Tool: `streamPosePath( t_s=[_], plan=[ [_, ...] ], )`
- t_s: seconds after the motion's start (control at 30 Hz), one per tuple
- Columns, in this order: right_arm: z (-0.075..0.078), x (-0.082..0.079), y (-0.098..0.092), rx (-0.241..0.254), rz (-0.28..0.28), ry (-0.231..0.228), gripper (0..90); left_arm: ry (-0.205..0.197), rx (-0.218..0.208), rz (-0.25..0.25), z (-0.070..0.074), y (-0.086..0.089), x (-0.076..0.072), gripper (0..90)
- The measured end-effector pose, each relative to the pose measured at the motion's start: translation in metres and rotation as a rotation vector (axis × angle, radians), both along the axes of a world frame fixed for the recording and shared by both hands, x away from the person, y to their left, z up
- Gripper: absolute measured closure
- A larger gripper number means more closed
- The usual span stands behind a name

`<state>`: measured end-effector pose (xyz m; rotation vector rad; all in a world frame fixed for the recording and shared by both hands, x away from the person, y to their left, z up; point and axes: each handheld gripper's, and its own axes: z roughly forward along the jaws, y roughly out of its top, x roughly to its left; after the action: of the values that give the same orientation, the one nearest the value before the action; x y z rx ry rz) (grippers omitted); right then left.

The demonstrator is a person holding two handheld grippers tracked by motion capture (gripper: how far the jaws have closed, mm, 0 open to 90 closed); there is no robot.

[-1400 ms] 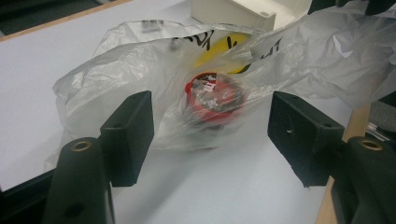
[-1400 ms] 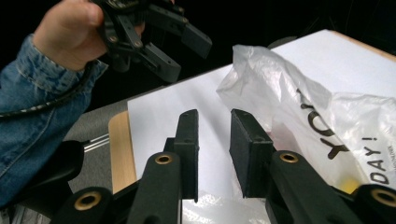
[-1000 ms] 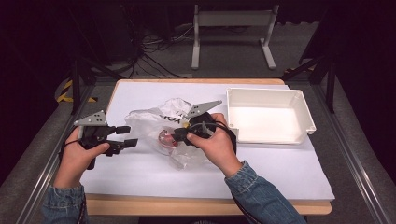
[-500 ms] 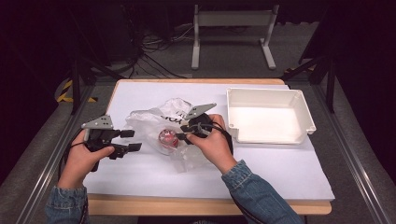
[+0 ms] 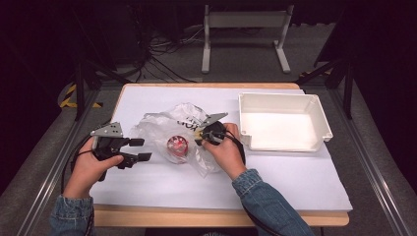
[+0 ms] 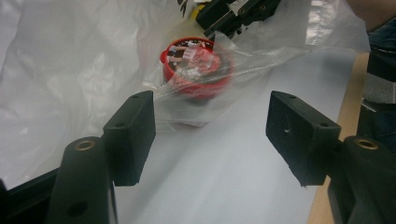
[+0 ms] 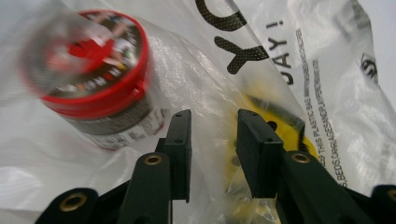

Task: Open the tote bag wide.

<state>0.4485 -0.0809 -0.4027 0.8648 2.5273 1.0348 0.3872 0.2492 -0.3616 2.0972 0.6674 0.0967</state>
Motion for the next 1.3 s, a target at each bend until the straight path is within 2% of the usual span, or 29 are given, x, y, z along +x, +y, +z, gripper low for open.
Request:
streamPosePath(
  t_s=[0.2,0.37,0.43,0.47,0.63,0.67,0.83,1.03,1.17,1.27,1.3],
  plan=[
    [-0.015,0.008,-0.006,-0.008,-0.03,0.024,57.9,0.009,0.0,0.003,-0.002,-0.001,0.001,33.7],
    [-0.024,0.013,-0.009,-0.017,-0.04,0.039,43.1,0.009,-0.002,0.009,-0.002,-0.001,0.001,33.2],
    [-0.025,0.014,-0.009,-0.012,-0.04,0.044,40.8,0.01,-0.002,0.011,-0.002,-0.001,0.001,33.0],
    [-0.027,0.015,-0.01,-0.004,-0.045,0.051,36.7,0.01,-0.001,0.012,-0.002,0.0,0.001,32.9],
    [-0.026,0.013,-0.009,0.005,-0.01,0.042,29.9,0.008,-0.006,0.016,-0.002,0.0,0.001,32.0],
    [-0.021,0.009,-0.007,0.011,-0.002,0.018,25.7,0.008,-0.005,0.017,-0.003,0.0,0.002,31.8],
    [-0.009,0.001,-0.005,0.038,0.029,-0.023,20.5,0.015,-0.002,0.017,-0.004,-0.001,0.003,31.8],
    [0.006,-0.01,-0.002,0.081,0.066,-0.067,17.7,0.012,-0.003,0.016,-0.004,-0.003,0.003,31.5],
    [0.016,-0.018,0.0,0.091,0.082,-0.091,17.7,0.01,-0.001,0.012,-0.004,-0.003,0.004,31.5],
    [0.025,-0.027,0.003,0.108,0.107,-0.092,26.7,0.012,0.001,0.011,-0.005,-0.004,0.005,31.4],
    [0.027,-0.029,0.005,0.098,0.118,-0.089,30.8,0.013,0.001,0.012,-0.005,-0.004,0.004,31.4]
  ],
)
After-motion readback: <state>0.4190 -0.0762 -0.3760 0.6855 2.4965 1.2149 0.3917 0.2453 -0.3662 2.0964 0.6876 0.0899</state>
